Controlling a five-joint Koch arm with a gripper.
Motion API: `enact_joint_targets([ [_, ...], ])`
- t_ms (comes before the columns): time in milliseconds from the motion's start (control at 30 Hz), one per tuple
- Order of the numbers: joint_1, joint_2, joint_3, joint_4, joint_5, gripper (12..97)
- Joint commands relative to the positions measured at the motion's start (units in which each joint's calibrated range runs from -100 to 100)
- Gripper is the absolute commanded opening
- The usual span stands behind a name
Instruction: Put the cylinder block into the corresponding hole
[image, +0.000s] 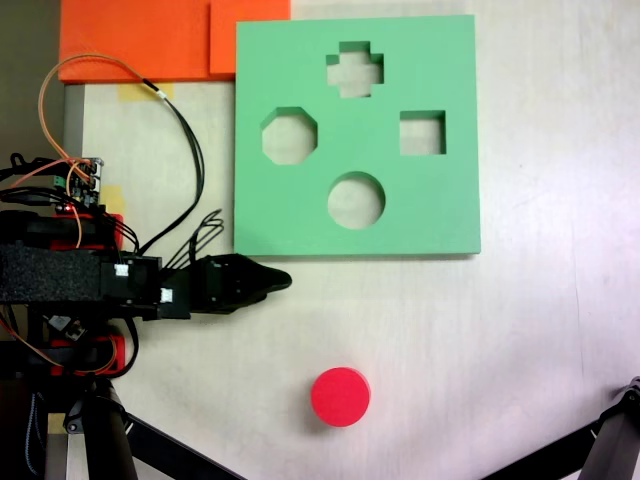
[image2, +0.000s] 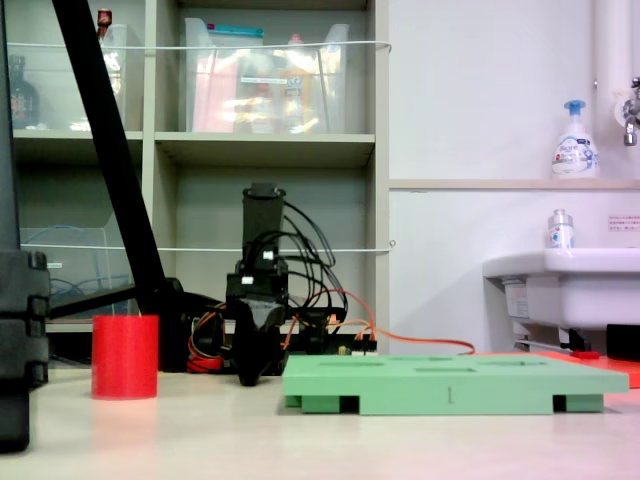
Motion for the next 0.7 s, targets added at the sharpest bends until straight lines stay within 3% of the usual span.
enact_joint_targets([
  [0,-2.1,-0.4,-1.1,-4.9,1.1,49.9],
  [133,-5.1,-0.4,-1.1,-0.2,8.4,51.7],
  [500,-4.4,-0.4,-1.1,49.9,56.0,48.6],
  [667,-5.9,-0.4,-1.1,52.9,61.7,48.6],
])
